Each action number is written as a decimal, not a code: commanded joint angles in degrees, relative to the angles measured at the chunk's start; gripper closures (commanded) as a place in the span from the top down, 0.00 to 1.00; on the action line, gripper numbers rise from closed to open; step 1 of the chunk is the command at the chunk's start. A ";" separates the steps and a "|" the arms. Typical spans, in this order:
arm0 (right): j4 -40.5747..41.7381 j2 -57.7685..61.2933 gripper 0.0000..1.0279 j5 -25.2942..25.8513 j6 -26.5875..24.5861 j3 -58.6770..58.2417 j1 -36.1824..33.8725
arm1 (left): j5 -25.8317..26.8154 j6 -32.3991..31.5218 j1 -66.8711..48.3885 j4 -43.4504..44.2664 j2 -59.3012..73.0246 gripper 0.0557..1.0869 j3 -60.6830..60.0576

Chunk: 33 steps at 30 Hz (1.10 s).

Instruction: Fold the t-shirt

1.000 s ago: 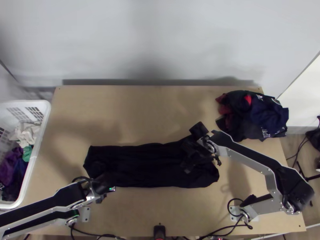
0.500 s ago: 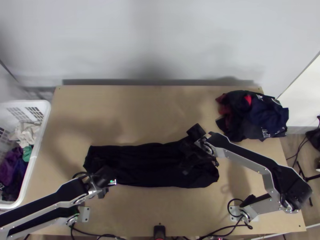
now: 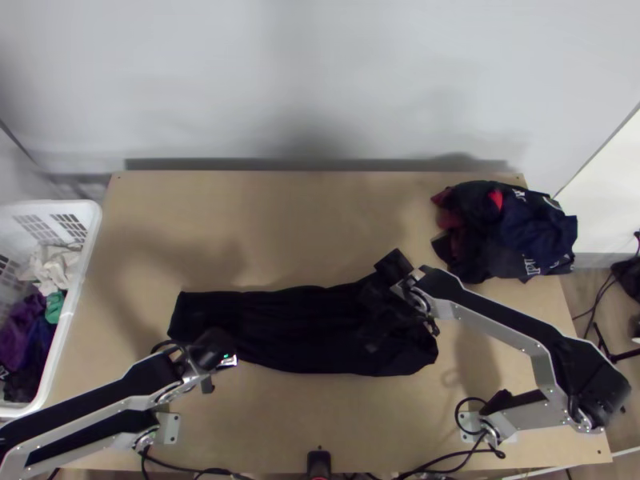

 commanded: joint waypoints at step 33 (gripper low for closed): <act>-6.34 -17.29 0.03 -6.45 2.55 3.17 -11.14 | 27.37 37.03 -2.66 27.70 -0.80 0.04 19.02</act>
